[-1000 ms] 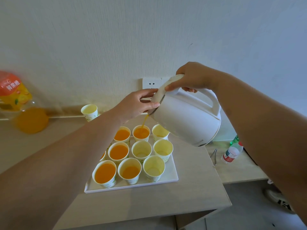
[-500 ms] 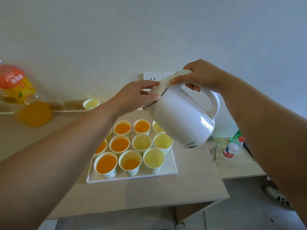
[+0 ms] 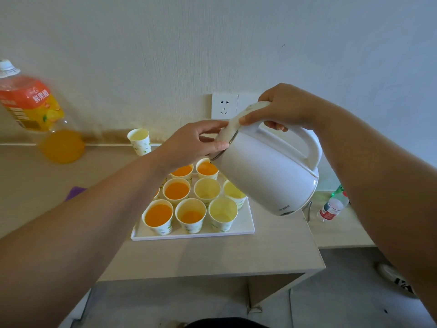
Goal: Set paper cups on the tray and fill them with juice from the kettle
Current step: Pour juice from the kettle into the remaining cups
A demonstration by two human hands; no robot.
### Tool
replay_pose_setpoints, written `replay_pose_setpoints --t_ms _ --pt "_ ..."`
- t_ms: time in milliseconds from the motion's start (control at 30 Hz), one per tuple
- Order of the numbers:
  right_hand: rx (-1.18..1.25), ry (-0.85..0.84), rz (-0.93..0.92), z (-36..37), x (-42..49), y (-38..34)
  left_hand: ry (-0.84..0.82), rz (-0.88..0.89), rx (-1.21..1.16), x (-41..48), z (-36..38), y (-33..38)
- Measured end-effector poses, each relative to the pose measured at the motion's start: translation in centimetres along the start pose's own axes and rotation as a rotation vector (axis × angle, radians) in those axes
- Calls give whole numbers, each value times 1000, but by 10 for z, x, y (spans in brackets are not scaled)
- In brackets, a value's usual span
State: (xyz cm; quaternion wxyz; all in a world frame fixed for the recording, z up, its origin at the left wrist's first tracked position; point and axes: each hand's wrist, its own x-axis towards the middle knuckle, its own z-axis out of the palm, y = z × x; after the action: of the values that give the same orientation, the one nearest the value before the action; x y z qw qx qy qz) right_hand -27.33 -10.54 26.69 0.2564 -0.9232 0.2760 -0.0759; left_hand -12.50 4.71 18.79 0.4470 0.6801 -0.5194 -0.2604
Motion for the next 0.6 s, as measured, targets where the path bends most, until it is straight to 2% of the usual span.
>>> replay_pose_setpoints --t_ms 600 --pt "-108 -78 48 12 -5 -12 -20 -75 -122 -13 11 -19"
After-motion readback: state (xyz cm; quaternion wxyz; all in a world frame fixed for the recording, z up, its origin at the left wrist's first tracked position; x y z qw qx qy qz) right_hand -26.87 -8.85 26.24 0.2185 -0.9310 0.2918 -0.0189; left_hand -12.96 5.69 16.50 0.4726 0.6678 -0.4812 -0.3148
